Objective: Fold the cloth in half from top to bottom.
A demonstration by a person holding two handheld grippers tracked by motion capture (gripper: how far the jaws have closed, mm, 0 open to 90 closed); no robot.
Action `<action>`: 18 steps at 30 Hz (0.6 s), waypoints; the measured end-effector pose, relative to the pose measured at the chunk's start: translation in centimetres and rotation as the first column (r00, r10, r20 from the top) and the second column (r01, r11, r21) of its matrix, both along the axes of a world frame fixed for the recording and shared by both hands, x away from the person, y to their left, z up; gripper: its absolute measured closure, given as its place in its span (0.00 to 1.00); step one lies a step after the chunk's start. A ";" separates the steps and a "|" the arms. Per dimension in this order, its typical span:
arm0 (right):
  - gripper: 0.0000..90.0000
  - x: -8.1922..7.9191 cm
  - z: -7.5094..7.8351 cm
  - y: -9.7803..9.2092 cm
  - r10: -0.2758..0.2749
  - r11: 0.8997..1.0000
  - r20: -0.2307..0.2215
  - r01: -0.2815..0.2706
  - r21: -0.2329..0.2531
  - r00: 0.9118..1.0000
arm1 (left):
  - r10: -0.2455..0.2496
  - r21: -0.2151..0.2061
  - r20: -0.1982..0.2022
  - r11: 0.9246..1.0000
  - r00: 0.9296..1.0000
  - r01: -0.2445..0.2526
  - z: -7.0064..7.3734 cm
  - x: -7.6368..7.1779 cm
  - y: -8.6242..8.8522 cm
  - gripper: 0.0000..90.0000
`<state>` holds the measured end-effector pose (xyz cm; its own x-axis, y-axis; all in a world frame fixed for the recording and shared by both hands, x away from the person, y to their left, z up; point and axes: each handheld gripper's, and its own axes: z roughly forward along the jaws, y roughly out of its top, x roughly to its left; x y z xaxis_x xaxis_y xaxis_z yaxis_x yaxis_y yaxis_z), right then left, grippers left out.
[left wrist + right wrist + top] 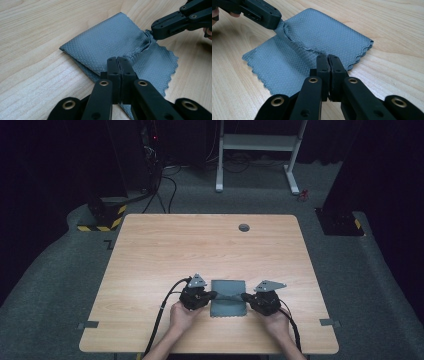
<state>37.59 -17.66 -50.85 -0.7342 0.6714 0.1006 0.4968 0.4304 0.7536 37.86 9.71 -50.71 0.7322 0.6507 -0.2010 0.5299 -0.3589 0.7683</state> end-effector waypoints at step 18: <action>0.98 -1.6 -0.5 -0.3 0.024 1.000 -0.001 -0.024 -0.006 1.000 | -0.030 0.011 -0.006 0.999 1.000 0.030 -0.7 -1.5 -0.1 0.99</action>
